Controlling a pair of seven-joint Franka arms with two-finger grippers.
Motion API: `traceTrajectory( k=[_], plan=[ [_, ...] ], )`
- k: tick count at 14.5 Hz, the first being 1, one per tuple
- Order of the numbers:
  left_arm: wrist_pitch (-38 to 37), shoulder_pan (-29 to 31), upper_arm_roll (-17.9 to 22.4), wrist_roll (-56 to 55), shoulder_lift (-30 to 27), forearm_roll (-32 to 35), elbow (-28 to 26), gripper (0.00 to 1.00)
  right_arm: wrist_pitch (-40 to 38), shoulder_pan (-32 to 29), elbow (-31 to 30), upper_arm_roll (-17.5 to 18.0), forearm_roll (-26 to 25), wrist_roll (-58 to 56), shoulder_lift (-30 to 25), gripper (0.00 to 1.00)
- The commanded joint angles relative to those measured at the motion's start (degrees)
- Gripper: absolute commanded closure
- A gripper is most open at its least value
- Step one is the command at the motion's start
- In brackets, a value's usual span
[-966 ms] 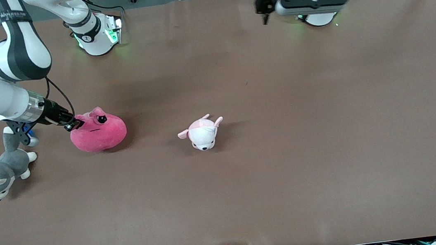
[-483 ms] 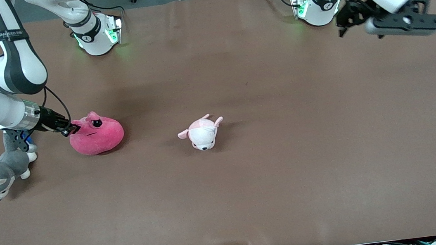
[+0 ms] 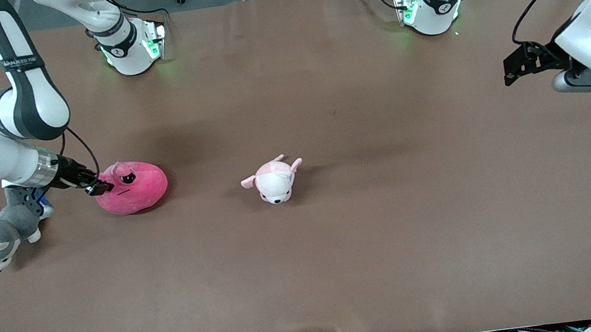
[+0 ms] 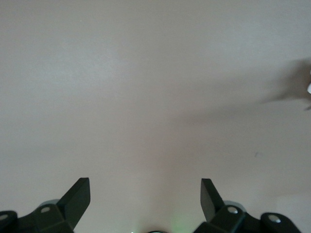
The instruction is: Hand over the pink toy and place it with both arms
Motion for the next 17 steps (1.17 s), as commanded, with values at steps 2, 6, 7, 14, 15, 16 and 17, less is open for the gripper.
traceTrajectory(
  k=[2,6,7,14,15,16,17],
  plan=[
    [0.8,2.8,-0.7,-0.6,-0.2,1.1,0.5,0.0,-5.3,-1.0,7.9,0.5,0.1,-14.4,0.7,0.0],
    [0.9,3.5,-0.1,-0.6,0.3,0.9,3.4,0.0,-10.2,-2.2,16.7,0.5,-10.2,-29.1,1.5,0.0],
    [0.8,4.2,0.2,-0.6,0.2,0.9,4.2,0.0,-11.5,-2.2,19.0,0.5,-12.2,-29.3,2.1,0.0],
    [0.8,7.2,0.1,-0.5,1.3,1.0,6.4,0.0,-30.9,-1.6,37.0,0.5,-15.6,-29.3,3.5,0.0],
    [0.8,7.2,0.2,-0.5,1.3,1.0,6.4,0.0,-32.8,-1.6,38.7,0.5,-15.9,-29.3,3.6,0.0],
    [0.8,7.2,0.2,-0.5,1.3,1.1,6.4,0.0,-34.2,-1.6,39.7,0.5,-15.9,-29.3,3.7,0.0],
    [0.8,7.2,0.2,-0.5,1.2,1.1,6.3,0.0,-34.8,-1.6,40.2,0.6,-15.9,-29.3,3.7,0.0]
  ],
)
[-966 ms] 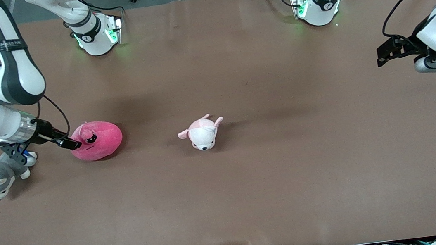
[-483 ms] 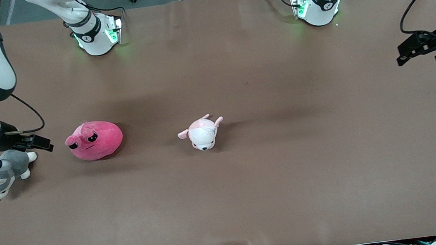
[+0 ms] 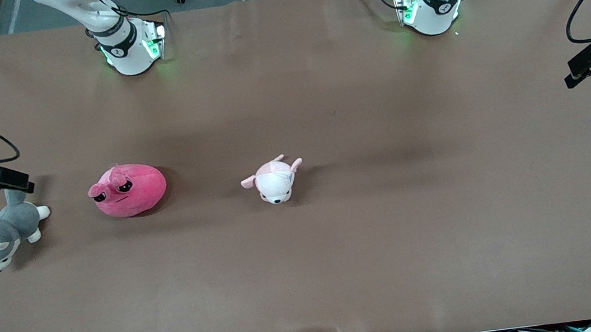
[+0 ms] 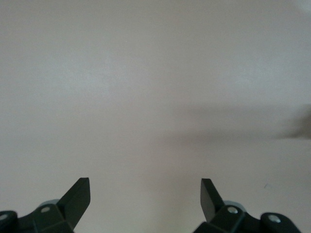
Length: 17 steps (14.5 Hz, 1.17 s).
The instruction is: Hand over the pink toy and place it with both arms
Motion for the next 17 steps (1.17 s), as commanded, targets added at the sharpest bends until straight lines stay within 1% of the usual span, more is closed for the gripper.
traceTrajectory(
  k=[1,3,5,10,12,13,14,16,17],
  plan=[
    [-0.2,-0.1,-0.4,-0.4,0.4,1.0,1.2,0.0,-2.4,0.1,3.6,0.5,-1.6,-0.4,1.9,0.0],
    [-0.2,-0.1,-0.4,-0.3,0.5,1.1,1.2,0.0,-2.2,0.1,3.5,0.7,-1.3,-0.4,2.4,0.0],
    [-0.3,0.0,-0.4,-0.3,0.4,1.1,1.0,0.0,-1.9,-0.1,3.6,0.7,-1.5,-0.4,4.2,0.0],
    [-0.3,-0.5,-0.3,-0.4,0.5,1.1,1.0,0.0,-2.6,-0.3,3.5,0.7,-0.6,0.3,4.4,0.0],
    [-0.3,-0.9,0.2,-0.4,0.5,1.1,1.0,0.0,-4.8,-0.1,2.9,0.6,-0.2,0.3,4.0,0.0],
    [-0.3,-1.9,1.1,-0.4,0.5,1.1,1.0,0.0,-5.0,-0.1,2.0,0.7,-0.2,0.4,3.3,0.0],
    [-0.3,-3.8,3.2,-0.4,0.5,1.1,1.0,0.0,-5.6,0.0,0.8,0.7,-0.2,0.4,2.0,0.0],
    [-0.3,-9.1,8.8,-0.4,0.5,1.1,1.0,0.0,-7.2,0.0,-0.1,0.7,-0.2,0.4,-1.1,0.0],
    [-0.4,-11.2,10.9,-0.4,0.4,1.1,1.0,0.0,-8.0,0.1,-0.2,0.7,-0.2,0.4,-2.2,0.0]
  ],
)
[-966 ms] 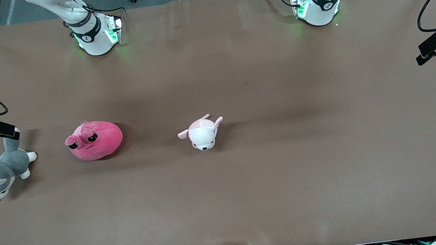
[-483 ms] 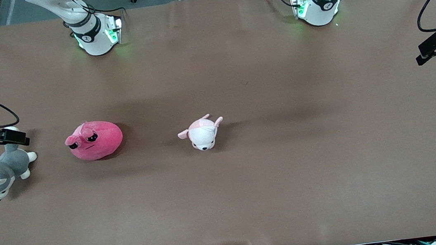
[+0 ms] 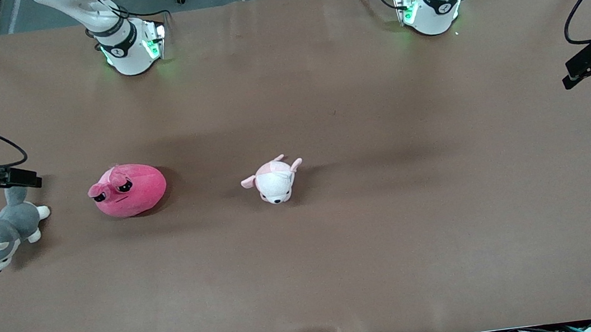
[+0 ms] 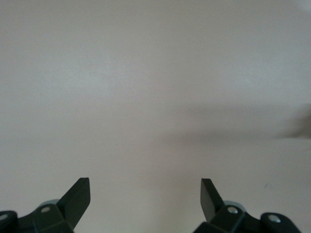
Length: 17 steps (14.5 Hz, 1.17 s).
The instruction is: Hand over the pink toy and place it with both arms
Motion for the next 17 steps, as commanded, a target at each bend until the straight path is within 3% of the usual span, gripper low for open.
traceTrajectory(
  k=[1,3,5,11,17],
  plan=[
    [-0.4,-6.4,5.9,-0.3,0.3,1.1,0.9,0.0,-1.5,0.0,-2.5,0.3,-0.1,0.3,-5.4,0.0],
    [-0.4,-11.4,10.9,-0.3,0.2,1.1,1.0,0.0,-2.2,-0.1,-2.2,0.4,0.0,0.4,-6.1,0.0],
    [-0.5,-14.2,13.4,-0.3,0.1,1.1,0.9,0.0,-3.1,-0.1,-2.4,0.3,0.1,0.4,-7.3,0.0],
    [-0.5,-14.3,13.5,-0.3,0.1,1.1,1.0,0.0,-4.8,0.0,-7.4,0.3,1.3,0.4,-15.8,0.0],
    [-0.5,-16.0,14.6,-0.3,0.0,1.1,1.0,0.0,-5.3,-0.1,-9.7,0.2,1.4,0.5,-19.9,0.0]
  ],
)
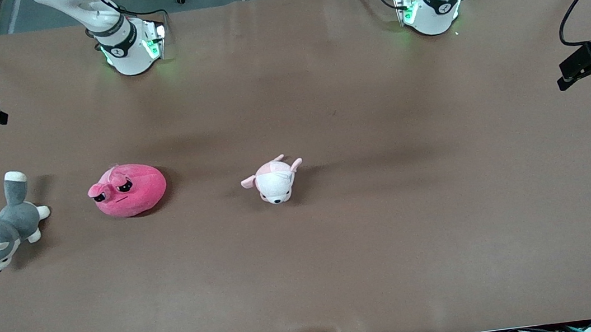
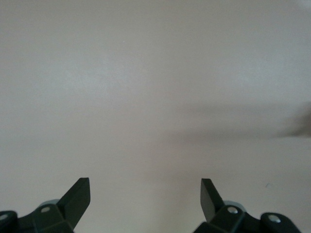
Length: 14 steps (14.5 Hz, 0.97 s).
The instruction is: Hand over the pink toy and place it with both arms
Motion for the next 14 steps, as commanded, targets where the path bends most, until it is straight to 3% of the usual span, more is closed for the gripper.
traceTrajectory(
  k=[1,3,14],
  plan=[
    [-0.5,-1.3,1.0,-0.3,-0.1,1.1,0.9,0.0,0.1,-0.2,-2.5,0.0,1.0,0.5,-3.2,0.0],
    [-0.5,-3.6,3.6,-0.3,-0.1,1.1,0.9,0.0,-0.1,-0.2,-2.5,-0.2,2.5,0.6,-3.5,0.0],
    [-0.5,-3.4,3.6,0.6,-1.1,0.9,1.4,0.0,-0.3,0.1,-2.2,0.4,0.7,-0.4,-3.5,0.0]
  ],
)
